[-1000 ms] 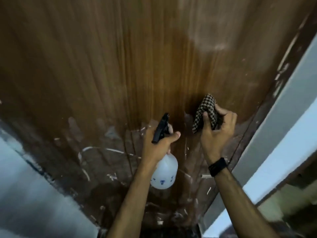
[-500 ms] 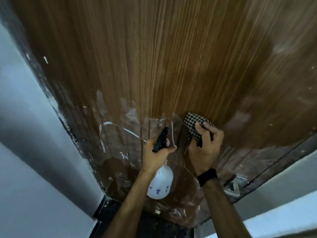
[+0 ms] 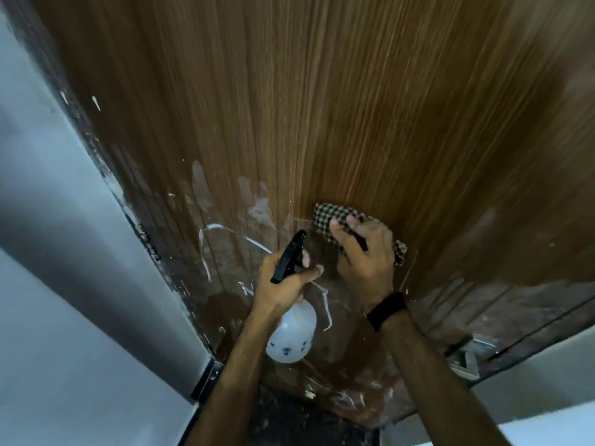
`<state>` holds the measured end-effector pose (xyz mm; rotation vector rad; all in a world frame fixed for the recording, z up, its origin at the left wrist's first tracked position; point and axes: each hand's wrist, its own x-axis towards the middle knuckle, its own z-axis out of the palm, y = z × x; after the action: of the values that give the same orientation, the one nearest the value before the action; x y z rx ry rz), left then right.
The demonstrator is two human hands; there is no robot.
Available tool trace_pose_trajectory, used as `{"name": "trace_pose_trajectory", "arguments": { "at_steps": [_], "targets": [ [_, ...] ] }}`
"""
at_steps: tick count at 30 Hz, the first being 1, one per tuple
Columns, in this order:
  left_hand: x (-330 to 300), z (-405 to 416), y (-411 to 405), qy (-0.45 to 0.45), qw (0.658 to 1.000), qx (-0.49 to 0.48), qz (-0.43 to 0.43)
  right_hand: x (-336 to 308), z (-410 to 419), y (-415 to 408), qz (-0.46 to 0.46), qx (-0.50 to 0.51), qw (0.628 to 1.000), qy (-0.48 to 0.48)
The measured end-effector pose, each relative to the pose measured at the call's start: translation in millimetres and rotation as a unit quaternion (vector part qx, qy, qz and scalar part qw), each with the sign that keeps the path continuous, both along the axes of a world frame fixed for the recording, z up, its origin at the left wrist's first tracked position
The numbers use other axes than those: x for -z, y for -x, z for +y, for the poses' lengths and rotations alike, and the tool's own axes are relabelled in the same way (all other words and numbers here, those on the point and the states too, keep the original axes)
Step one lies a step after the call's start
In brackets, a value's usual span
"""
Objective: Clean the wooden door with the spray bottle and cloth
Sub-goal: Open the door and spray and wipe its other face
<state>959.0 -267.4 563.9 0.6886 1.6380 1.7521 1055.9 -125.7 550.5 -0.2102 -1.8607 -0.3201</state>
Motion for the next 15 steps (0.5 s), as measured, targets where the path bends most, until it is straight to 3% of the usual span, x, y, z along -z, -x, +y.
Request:
{"name": "trace_pose_trajectory", "arguments": {
  "at_steps": [4, 11, 15],
  "targets": [
    [-1.9, -5.1, 23.7, -0.013, 1.000, 0.010, 0.010, 33.2, -9.0, 7.8, -0.029, 0.029, 0.999, 0.027],
    [-2.6, -19.3, 67.1, -0.022, 0.999, 0.033, -0.005, -49.2, -21.2, 58.1, 0.081, 0.017, 0.996, 0.014],
    [2.8, -25.9, 85.4, -0.026, 0.998, 0.051, -0.013, -49.4, -29.5, 77.0, 0.115, 0.026, 0.993, 0.029]
  ]
}}
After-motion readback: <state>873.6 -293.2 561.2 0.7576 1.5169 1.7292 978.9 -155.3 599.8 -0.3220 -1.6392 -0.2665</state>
